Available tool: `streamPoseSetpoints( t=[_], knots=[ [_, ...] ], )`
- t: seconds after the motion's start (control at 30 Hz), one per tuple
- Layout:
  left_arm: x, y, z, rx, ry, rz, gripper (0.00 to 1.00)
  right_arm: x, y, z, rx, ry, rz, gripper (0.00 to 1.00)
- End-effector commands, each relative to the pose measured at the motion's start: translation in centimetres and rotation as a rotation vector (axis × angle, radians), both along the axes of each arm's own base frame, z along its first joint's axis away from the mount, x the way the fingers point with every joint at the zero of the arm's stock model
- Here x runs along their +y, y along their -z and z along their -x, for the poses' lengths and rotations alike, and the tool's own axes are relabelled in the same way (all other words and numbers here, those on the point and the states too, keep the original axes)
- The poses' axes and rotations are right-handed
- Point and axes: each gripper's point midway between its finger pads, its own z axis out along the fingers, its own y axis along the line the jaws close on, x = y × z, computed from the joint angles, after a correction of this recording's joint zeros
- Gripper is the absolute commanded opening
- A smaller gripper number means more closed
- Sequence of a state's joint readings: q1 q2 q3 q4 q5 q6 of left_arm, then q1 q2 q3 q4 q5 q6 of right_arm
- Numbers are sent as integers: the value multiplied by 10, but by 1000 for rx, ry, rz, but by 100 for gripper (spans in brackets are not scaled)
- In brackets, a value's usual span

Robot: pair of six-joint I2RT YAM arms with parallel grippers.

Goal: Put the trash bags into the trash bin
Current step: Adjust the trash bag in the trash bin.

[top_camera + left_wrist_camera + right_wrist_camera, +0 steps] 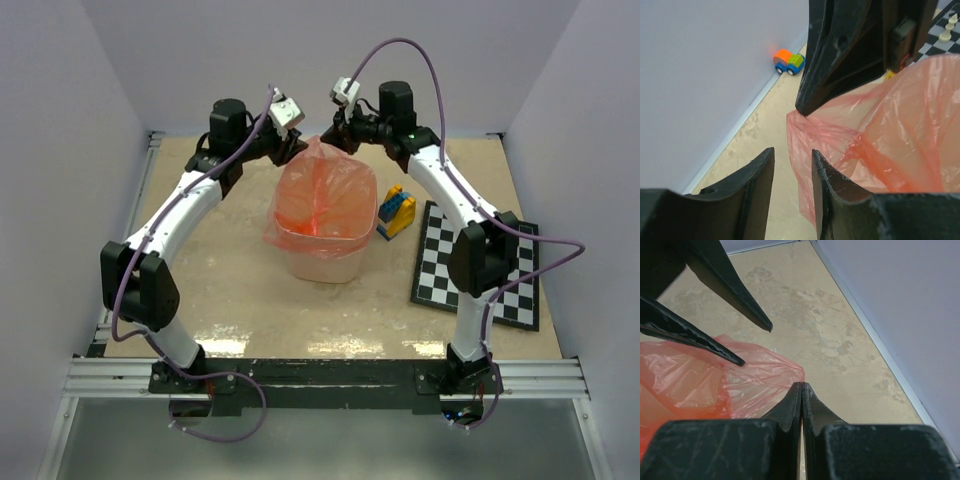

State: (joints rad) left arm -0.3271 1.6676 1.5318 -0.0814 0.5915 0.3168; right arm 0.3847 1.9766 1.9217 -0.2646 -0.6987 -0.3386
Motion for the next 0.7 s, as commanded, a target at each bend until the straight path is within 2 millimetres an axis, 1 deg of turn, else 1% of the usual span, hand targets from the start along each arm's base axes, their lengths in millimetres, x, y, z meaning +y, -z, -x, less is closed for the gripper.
streamPoseSetpoints(
  t=[0.0,0.03,0.1,0.17,0.3,0.4,0.43,0.5,0.67],
  knots=[
    [3,-9,-8,-9,12,-4,42,6,-34,-2,-50,-22,-60,0],
    [2,-9,-8,-1,13,1,44,6,-34,-3,-45,-18,-67,0],
    [1,-7,-9,11,15,1,45,8,-36,-5,-41,-14,-83,0],
    [2,-3,-13,25,7,-13,42,9,-36,-7,-36,-13,-93,0],
    [8,-1,-22,37,-22,-22,23,9,-27,-10,-22,-7,-81,0],
    [15,-4,-27,27,-36,-22,6,7,-15,-14,-12,9,-53,0],
    [18,-1,-28,28,-41,-28,1,6,-11,-16,-9,15,-42,0],
    [22,5,-30,40,-49,-31,0,6,-3,-17,2,15,-26,0],
    [26,29,-30,98,-33,-37,0,7,15,-16,51,4,-11,0]
  ],
)
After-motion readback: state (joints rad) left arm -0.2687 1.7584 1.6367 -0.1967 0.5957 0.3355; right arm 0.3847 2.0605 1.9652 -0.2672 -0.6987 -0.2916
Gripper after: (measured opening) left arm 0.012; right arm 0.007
